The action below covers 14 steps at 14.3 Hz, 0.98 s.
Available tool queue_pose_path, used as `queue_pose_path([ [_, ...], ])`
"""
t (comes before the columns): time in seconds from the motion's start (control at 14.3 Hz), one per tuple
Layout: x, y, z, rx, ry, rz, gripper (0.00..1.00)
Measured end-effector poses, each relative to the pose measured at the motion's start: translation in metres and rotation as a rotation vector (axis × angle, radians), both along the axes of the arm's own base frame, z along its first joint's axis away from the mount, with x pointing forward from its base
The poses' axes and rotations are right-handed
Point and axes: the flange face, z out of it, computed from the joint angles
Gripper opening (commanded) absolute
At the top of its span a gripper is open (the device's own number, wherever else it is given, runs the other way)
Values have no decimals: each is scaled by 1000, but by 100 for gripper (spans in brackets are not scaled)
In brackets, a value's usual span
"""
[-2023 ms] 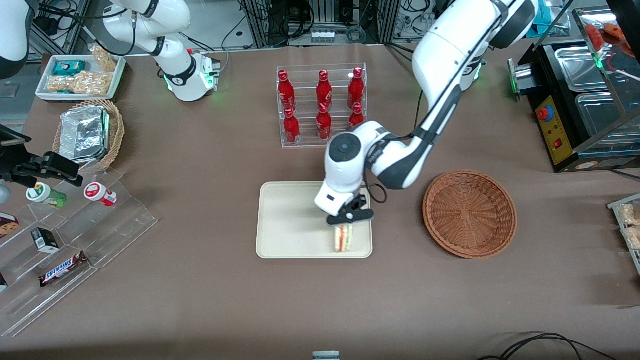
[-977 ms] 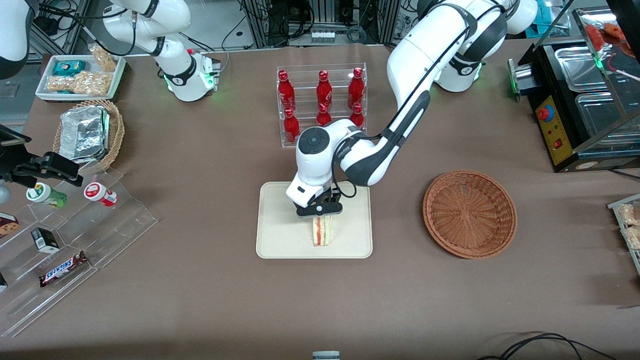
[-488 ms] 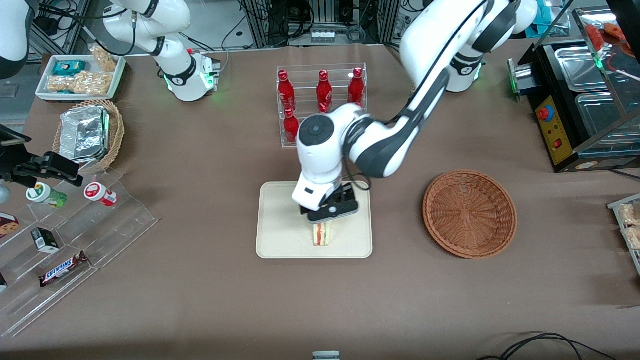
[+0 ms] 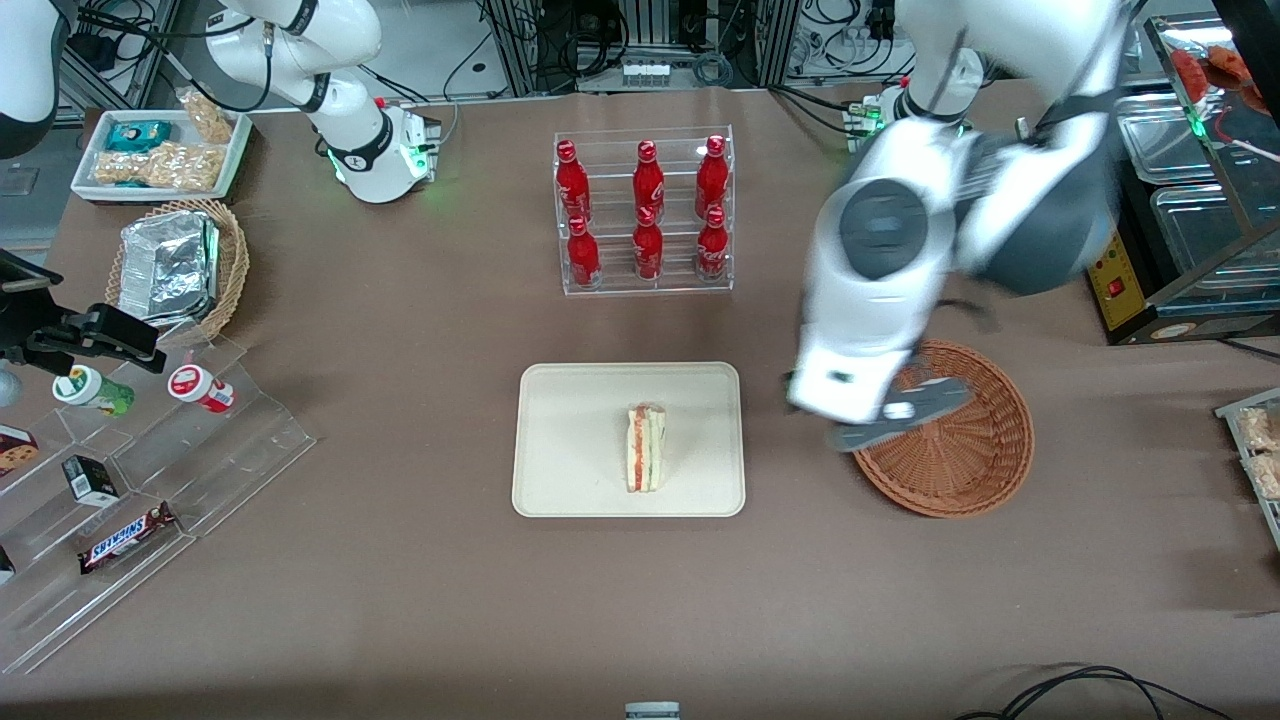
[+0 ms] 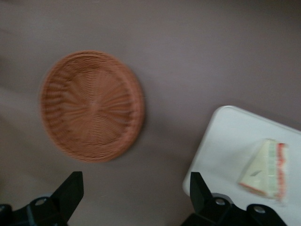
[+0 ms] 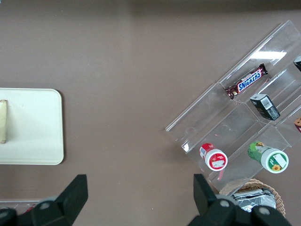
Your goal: Place sandwich from basket to tray
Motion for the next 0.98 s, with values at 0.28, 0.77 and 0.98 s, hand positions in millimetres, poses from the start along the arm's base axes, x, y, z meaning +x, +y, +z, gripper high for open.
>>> queue_pose_path([
  [0.28, -27, 137, 64, -1, 77, -19, 100],
  [0.77, -58, 240, 112, -137, 92, -176, 100],
  [0.98, -72, 229, 125, -139, 86, -238, 100],
])
